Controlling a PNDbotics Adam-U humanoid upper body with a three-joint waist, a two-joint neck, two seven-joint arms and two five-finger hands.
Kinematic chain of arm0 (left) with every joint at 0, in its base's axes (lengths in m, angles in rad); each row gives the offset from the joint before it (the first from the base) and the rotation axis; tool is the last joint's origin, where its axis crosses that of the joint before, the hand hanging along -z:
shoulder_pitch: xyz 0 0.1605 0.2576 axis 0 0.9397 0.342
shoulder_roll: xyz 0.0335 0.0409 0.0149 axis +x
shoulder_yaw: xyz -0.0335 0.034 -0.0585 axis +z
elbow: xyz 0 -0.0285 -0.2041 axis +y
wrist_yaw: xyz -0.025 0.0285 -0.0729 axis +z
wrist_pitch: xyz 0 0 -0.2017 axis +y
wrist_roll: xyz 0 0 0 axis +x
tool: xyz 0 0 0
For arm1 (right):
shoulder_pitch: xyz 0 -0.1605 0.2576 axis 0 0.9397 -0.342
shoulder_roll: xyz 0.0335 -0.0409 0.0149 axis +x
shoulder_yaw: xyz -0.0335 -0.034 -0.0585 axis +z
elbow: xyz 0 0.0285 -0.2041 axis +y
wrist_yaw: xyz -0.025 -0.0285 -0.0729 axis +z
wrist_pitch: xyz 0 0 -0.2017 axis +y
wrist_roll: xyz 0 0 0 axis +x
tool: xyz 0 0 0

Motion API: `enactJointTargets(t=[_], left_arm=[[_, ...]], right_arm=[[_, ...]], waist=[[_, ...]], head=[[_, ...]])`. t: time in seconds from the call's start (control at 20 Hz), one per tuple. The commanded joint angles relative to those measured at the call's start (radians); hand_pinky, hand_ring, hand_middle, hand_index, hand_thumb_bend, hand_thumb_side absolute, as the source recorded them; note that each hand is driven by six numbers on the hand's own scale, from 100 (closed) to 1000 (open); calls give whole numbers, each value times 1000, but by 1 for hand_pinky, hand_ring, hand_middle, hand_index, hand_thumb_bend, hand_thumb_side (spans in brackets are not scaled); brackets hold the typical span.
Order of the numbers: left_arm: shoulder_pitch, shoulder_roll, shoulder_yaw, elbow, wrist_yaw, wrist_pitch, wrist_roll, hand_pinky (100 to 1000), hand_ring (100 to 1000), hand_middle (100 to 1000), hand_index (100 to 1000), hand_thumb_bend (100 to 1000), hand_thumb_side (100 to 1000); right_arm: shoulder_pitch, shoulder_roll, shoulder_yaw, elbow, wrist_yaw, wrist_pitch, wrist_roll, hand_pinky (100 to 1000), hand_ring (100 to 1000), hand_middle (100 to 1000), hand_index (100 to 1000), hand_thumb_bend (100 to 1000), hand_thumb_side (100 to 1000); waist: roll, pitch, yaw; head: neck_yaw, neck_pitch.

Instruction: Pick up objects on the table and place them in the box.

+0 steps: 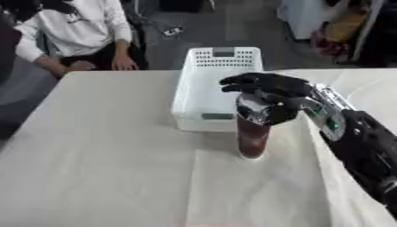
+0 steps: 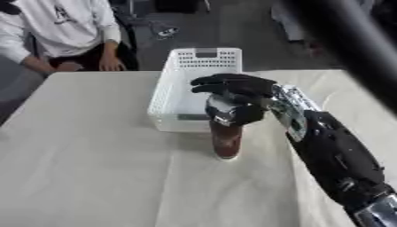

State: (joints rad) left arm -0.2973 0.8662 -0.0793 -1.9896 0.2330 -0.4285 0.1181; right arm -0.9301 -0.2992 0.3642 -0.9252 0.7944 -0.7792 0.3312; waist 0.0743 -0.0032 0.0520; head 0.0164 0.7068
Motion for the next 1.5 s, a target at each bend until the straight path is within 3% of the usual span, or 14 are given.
enactJointTargets(t=[0.05, 0.35, 0.6, 0.95, 1.15, 1.25, 1.45, 1.5], left_arm=[[-14, 34, 8, -10, 0, -1, -3, 699, 704, 809, 837, 691, 969], [-13, 35, 8, -10, 1, -1, -4, 697, 705, 808, 838, 693, 968], [-11, 36, 7, -10, 1, 0, -6, 695, 705, 809, 839, 696, 966], [-7, 36, 7, -10, 2, 1, -7, 694, 705, 809, 839, 699, 964], [-3, 36, 6, -10, 3, 1, -9, 694, 705, 809, 840, 703, 961], [-2, 36, 6, -10, 3, 2, -10, 694, 705, 809, 840, 704, 960], [-1, 36, 6, -10, 4, 1, -11, 694, 705, 809, 840, 704, 960], [0, 36, 7, -10, 5, 1, -11, 694, 705, 809, 840, 704, 960]], right_arm=[[-24, -1, -2, 1, -6, -128, 152, 962, 980, 1000, 1000, 100, 1000], [-22, -4, 2, 1, -8, -128, 195, 975, 978, 1000, 1000, 100, 967], [-17, -11, 9, 2, -11, -128, 240, 946, 983, 1000, 1000, 201, 897], [-11, -22, 17, 1, -40, -128, 319, 898, 980, 1000, 1000, 215, 890], [-1, -37, 30, -10, -71, -128, 358, 769, 963, 1000, 1000, 208, 884], [4, -44, 28, -9, -82, -128, 375, 650, 937, 1000, 1000, 211, 869], [6, -51, 23, -13, -82, -128, 389, 310, 793, 980, 1000, 251, 808], [6, -52, 23, -15, -78, -128, 390, 156, 723, 956, 983, 260, 778]], waist=[[0, -12, 4], [0, -11, 7], [-2, -11, 9], [-2, -13, 8], [-3, -13, 7], [-2, -14, 6], [-1, -14, 5], [-1, -14, 5]], head=[[-7, -1], [-5, -1], [-2, -1], [0, -1], [2, 0], [3, 1], [4, 2], [4, 2]])
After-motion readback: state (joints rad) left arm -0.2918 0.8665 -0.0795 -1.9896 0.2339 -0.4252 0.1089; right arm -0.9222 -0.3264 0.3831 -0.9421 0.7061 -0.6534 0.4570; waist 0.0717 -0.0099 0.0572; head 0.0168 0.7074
